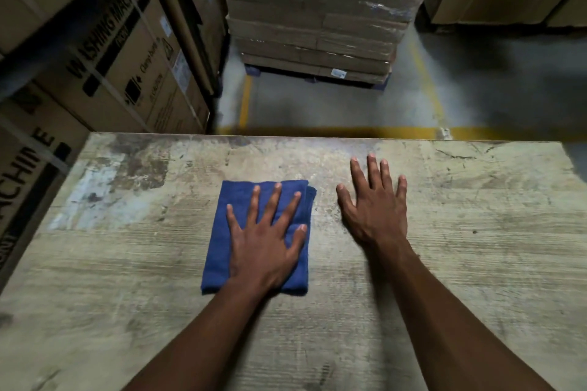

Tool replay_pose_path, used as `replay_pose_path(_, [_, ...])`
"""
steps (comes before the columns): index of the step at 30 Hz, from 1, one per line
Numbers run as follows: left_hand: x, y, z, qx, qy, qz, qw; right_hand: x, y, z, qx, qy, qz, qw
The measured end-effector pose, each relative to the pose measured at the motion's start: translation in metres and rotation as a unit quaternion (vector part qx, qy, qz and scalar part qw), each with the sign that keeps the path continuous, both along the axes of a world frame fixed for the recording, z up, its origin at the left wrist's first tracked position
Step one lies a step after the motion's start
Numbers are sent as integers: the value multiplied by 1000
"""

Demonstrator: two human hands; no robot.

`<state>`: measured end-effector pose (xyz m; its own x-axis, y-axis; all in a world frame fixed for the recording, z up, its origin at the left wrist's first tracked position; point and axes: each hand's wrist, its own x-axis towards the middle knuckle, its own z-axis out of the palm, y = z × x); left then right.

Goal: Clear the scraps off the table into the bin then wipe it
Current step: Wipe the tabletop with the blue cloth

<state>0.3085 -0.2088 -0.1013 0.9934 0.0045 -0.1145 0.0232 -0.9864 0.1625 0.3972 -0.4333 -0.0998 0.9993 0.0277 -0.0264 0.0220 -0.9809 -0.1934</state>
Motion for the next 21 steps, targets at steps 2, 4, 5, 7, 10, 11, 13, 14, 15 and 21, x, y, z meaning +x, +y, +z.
replay_pose_path(2, [21, 0, 0, -6, -4, 10, 1000, 1, 0, -1, -4, 2, 1, 1000])
replay_pose_path(4, [60, 5, 0, -16, -7, 29, 999, 1, 0, -2, -8, -2, 1, 1000])
replay_pose_path(5, [86, 9, 0, -23, -8, 40, 999, 2, 0, -4, -9, -7, 1, 1000])
replay_pose_path(7, [135, 17, 4, -26, -4, 59, 998, 3, -1, -4, -7, -11, 1, 1000])
replay_pose_path(10, [175, 23, 3, -20, 1, 63, 998, 4, 0, -6, -11, -16, 0, 1000])
replay_pose_path(11, [178, 24, 2, -19, -2, 60, 998, 5, -1, -6, -13, -17, -1, 1000])
replay_pose_path(13, [171, 24, 1, -17, -6, 52, 998, 5, -1, -5, -13, -18, -1, 1000])
replay_pose_path(14, [163, 24, 1, -21, -6, 48, 999, 5, -2, -5, -13, -17, -2, 1000])
replay_pose_path(15, [152, 24, -1, -27, -6, 45, 999, 5, -3, -6, -14, -15, -2, 1000])
replay_pose_path(21, [31, 39, 5, -16, -2, 32, 999, -3, 0, 5, -8, 2, 14, 1000])
